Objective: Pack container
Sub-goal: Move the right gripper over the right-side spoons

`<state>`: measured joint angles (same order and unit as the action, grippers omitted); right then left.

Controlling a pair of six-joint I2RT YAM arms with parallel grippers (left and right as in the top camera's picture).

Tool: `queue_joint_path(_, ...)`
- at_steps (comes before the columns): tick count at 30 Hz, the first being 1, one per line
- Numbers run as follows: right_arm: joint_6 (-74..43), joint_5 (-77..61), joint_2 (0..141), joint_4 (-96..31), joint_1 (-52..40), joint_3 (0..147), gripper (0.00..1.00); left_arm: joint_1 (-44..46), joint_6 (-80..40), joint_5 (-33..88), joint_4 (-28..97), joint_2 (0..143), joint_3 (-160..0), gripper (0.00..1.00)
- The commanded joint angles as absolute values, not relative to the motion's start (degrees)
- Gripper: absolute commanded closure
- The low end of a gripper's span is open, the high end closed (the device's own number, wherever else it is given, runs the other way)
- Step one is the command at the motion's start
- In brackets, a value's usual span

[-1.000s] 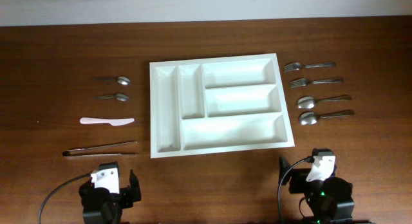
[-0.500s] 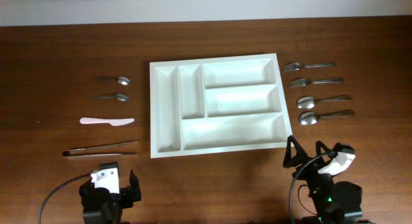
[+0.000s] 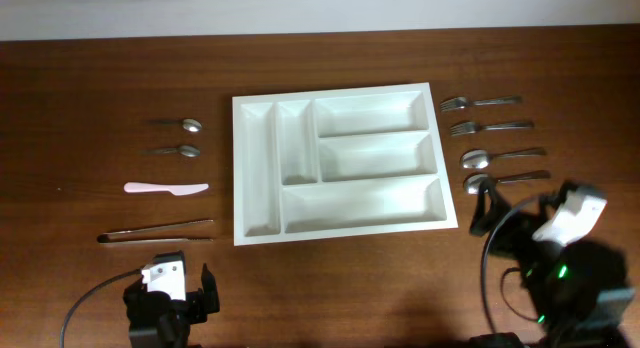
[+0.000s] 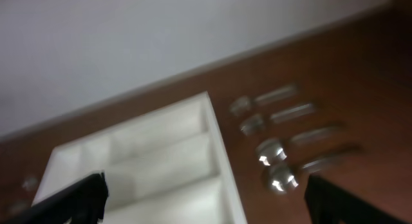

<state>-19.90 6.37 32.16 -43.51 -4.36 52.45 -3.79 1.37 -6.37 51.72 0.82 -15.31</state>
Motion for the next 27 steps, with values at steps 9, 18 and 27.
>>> queue_joint_path(9, -11.4, 14.9, 63.4, -73.9, -4.1, 87.6, 0.01, -4.1, 2.4, -5.9, 51.9, 0.3, -15.0, 0.01)
queue_joint_path(18, -18.3, 12.5, 73.7, -74.4, 3.2, 87.6, 0.01, -4.1, 2.4, -5.9, 51.9, 0.3, -15.0, 0.01)
queue_joint_path(27, -26.9, 11.6, 74.4, -72.5, 12.3, 87.6, 0.01, -4.1, 2.4, -5.9, 51.9, 0.3, -15.0, 0.01)
